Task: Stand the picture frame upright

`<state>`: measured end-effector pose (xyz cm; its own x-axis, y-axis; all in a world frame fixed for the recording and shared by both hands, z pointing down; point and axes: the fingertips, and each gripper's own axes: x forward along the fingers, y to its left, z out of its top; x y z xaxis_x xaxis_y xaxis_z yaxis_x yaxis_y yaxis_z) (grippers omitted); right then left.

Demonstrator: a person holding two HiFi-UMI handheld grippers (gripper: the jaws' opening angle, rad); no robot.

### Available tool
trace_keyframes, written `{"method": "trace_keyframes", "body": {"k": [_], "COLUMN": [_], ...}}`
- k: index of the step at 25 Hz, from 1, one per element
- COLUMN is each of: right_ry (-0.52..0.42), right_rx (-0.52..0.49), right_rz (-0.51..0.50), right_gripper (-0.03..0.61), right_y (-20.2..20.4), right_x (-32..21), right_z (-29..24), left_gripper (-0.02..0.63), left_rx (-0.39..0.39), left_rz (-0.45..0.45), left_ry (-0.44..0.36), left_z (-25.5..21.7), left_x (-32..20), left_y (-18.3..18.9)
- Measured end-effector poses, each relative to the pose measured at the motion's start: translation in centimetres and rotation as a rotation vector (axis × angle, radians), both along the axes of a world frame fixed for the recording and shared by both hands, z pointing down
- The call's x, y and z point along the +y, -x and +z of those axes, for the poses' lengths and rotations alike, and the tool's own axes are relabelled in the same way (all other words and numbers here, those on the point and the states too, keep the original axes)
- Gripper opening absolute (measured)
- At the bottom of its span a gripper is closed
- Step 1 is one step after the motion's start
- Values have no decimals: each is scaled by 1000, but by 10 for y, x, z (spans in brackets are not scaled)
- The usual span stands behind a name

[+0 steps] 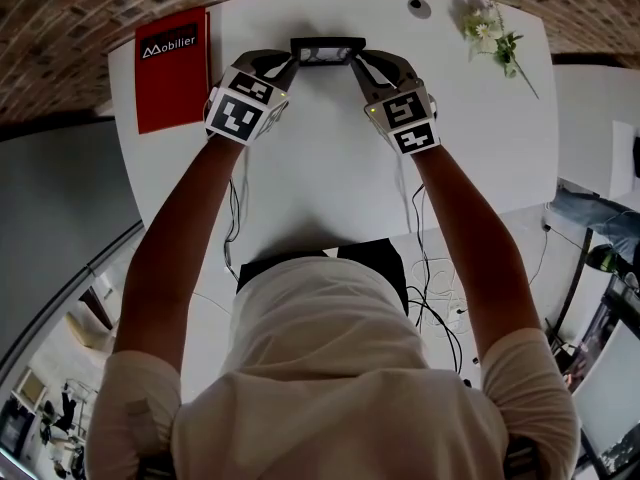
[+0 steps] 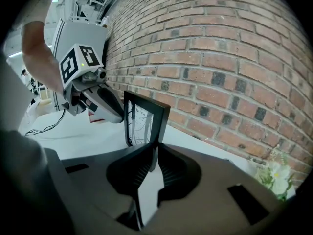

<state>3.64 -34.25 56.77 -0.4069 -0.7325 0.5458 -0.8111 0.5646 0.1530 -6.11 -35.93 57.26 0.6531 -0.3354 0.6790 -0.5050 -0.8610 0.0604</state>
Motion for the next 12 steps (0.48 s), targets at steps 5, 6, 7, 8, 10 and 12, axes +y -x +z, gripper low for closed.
{"method": "trace_keyframes", "body": {"k": [5,6,7,8,10,12], "right_ry": [8,9,10,12,16,19], "right_rx": [3,3,3,3,1,-1], "right_rz": [-7,-6,-4,-2,1,1], "right_gripper": [40,40,40,40,40,40], "right_y": [0,0,-1,-2,-2,-1], "right_x": [2,2,2,3,5,7], "right_z": [2,2,3,3,4,5], "left_gripper": [43,43,44,44,44,44], "left_rx": [-2,-4,-4,-5,-8,-9], "left_rz": [-2,-2,-3,-3,-3,-3], "left_ry": [2,1,2,2,4,5], "left_z": [2,3,3,4,4,5], "left_x": [1,1,1,2,3,4], "left_y": [2,2,2,2,3,4]}}
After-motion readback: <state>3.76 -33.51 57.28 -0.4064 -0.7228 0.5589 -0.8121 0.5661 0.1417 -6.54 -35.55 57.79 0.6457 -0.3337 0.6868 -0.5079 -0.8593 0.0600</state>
